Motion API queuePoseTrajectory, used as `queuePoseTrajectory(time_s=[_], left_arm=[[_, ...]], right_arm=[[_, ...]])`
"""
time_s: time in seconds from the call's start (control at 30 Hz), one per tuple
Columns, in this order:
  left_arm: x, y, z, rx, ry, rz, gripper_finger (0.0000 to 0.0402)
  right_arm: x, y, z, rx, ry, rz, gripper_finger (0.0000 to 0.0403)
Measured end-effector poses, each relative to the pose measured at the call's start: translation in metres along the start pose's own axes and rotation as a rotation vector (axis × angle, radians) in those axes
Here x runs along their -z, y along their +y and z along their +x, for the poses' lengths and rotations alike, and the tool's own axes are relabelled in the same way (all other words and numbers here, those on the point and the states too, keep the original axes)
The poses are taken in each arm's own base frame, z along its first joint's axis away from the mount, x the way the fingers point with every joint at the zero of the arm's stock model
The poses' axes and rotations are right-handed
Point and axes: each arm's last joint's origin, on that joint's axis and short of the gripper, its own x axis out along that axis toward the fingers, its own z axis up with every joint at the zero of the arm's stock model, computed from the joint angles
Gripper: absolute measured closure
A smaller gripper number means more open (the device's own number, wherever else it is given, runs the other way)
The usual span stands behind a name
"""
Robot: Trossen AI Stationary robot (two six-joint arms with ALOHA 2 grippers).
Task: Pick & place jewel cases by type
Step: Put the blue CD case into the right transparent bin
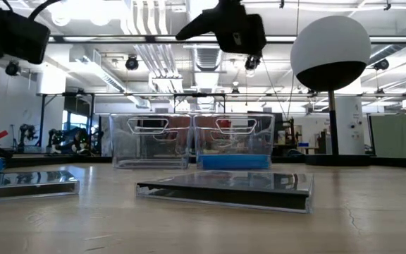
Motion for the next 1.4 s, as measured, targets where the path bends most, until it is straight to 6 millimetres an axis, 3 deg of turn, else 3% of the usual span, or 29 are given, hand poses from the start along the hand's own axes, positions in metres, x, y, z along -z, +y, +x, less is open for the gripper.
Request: queuePoseTrajectory(time_s=[0.3,0.6,0.77,0.93,1.07,1.2,1.4], left_arm=[[0.008,-0.01,0.036,-0.135,0.186,0.07,0.0298],[0.008,-0.021,0.061,-0.236,0.191,0.11,0.0298],[-0.01,-0.031,0.063,-0.215,0.02,0.163,0.0298],[-0.043,-0.041,0.066,-0.105,-0.162,0.165,0.0298],[-0.063,-0.048,0.057,-0.05,-0.233,0.176,0.0298],[-0.062,-0.053,0.028,-0.077,-0.255,0.219,0.0298],[-0.043,-0.019,0.002,-0.293,-0.247,0.086,0.0298]], right_arm=[[0.015,0.009,0.002,-0.004,0.027,-0.048,0.0184],[0.02,0.011,0.002,0.015,0.023,-0.057,0.0184],[0.022,0.012,0.002,0.03,0.0,-0.043,0.0184],[0.023,0.013,0.003,0.05,-0.032,-0.018,0.0184],[0.026,0.015,0.003,0.066,-0.058,-0.005,0.0184],[0.025,0.014,0.003,0.093,-0.114,0.101,0.0184],[0.02,0.003,0.014,0.119,-0.132,0.312,0.0184]])
